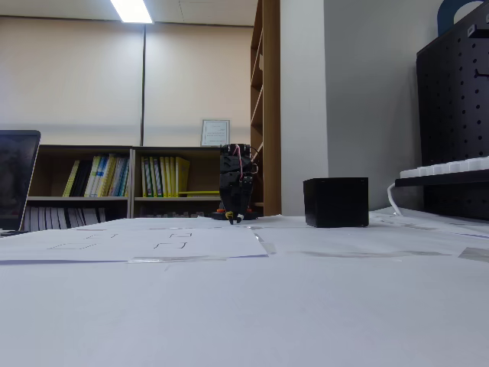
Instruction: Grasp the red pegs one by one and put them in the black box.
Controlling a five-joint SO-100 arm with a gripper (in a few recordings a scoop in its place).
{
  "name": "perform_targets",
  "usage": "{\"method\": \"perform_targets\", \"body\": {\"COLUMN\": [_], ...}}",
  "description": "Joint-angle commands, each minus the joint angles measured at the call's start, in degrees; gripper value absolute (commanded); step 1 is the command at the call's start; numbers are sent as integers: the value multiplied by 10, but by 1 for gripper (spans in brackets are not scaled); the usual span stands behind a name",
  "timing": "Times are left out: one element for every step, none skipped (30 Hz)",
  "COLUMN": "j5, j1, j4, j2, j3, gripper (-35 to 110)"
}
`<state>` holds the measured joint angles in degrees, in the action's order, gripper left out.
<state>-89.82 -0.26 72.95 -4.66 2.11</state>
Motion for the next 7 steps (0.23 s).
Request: {"method": "perform_targets", "body": {"j5": [-6, -4, -2, 3, 3, 3, 3], "j1": [-2, -1, 4, 8, 12, 16, 19], "j4": [32, 33, 35, 37, 40, 42, 43], "j2": [-34, -37, -40, -44, -49, -55, -55], "j3": [-6, -6, -6, -6, -6, -6, -6], "gripper": [0, 0, 0, 0, 0, 0, 0]}}
